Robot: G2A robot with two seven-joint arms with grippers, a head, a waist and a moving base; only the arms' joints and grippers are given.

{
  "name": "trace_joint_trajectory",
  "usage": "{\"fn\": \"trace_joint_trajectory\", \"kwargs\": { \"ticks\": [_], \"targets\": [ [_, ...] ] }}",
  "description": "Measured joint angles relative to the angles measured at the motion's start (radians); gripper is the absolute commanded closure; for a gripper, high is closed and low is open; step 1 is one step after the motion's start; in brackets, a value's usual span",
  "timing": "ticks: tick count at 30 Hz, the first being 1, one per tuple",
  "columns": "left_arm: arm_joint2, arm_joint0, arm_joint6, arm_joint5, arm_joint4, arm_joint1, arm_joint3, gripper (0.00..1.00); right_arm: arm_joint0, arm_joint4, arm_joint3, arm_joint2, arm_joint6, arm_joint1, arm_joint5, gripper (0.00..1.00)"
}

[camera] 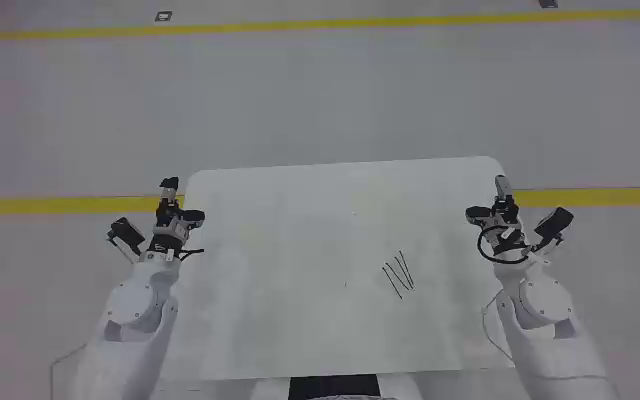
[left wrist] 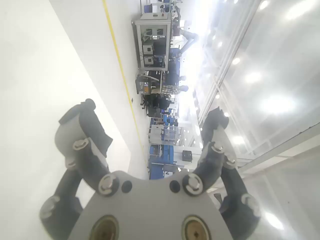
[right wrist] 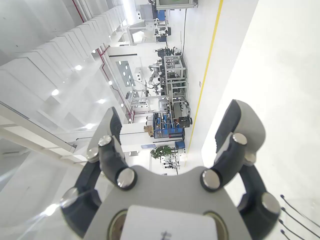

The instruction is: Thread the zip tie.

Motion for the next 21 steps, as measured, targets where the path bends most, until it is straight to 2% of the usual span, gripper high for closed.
{"fn": "trace_joint_trajectory", "kwargs": {
  "ticks": [1,2,3,4,7,9,12,17,19,21],
  "targets": [
    [0.000,0.000,0.000,0.000,0.000,0.000,0.000,0.22,0.000,0.000,0.000,0.000,0.000,0.000,0.000,0.22],
    [0.000,0.000,0.000,0.000,0.000,0.000,0.000,0.00,0.000,0.000,0.000,0.000,0.000,0.000,0.000,0.22],
    [0.000,0.000,0.000,0.000,0.000,0.000,0.000,0.22,0.000,0.000,0.000,0.000,0.000,0.000,0.000,0.22],
    [0.000,0.000,0.000,0.000,0.000,0.000,0.000,0.00,0.000,0.000,0.000,0.000,0.000,0.000,0.000,0.00],
    [0.000,0.000,0.000,0.000,0.000,0.000,0.000,0.00,0.001,-0.013,-0.005,0.000,0.014,0.002,-0.009,0.00],
    [0.000,0.000,0.000,0.000,0.000,0.000,0.000,0.00,-0.003,-0.055,-0.014,0.013,0.088,0.006,-0.051,0.00],
    [0.000,0.000,0.000,0.000,0.000,0.000,0.000,0.00,-0.020,-0.138,-0.014,0.040,0.230,0.017,-0.114,0.00],
    [0.000,0.000,0.000,0.000,0.000,0.000,0.000,0.00,-0.037,-0.301,0.003,0.043,0.495,0.036,-0.190,0.00],
    [0.000,0.000,0.000,0.000,0.000,0.000,0.000,0.00,-0.040,-0.325,0.007,0.043,0.533,0.038,-0.215,0.00],
    [0.000,0.000,0.000,0.000,0.000,0.000,0.000,0.00,-0.040,-0.324,0.007,0.043,0.533,0.038,-0.213,0.00]
  ]
}}
